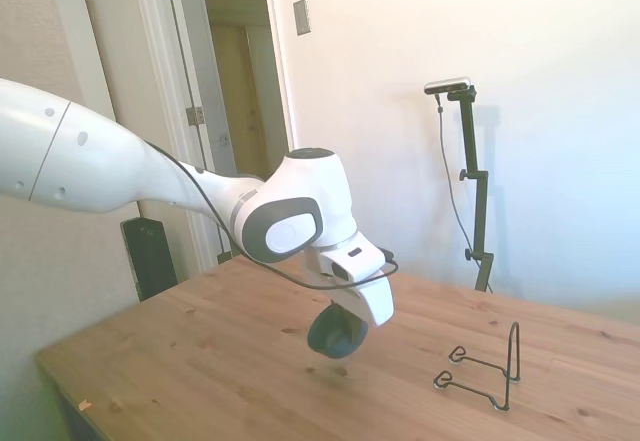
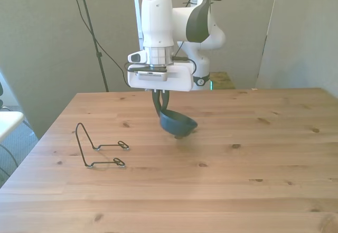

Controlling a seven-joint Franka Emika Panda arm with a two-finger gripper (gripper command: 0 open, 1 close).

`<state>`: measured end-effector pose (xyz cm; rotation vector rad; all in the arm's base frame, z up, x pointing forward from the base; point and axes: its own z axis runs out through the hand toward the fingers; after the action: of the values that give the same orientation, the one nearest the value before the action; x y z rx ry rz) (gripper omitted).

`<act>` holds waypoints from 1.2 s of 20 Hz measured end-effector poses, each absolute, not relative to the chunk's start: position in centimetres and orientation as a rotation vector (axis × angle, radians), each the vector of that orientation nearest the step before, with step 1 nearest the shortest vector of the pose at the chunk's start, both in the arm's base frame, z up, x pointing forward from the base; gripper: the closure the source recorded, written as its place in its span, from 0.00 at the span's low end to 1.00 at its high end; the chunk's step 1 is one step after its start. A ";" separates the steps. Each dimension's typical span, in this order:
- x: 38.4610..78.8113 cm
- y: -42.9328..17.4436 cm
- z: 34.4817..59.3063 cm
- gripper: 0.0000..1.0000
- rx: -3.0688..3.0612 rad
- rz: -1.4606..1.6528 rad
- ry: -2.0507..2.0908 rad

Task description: Unload the bowl

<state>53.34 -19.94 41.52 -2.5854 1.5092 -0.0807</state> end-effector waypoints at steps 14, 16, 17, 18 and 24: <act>57.3 -23.3 37.5 0.00 -2.560 0.331 1.458; 57.2 -23.4 37.5 0.00 -2.557 0.340 1.460; 57.1 -23.4 37.5 0.00 -2.557 0.340 1.461; 57.1 -23.5 37.5 0.00 -2.557 0.340 1.462; 57.0 -24.2 42.0 0.00 -2.585 0.149 1.462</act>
<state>57.03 -24.24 41.95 -2.5854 1.4624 0.1488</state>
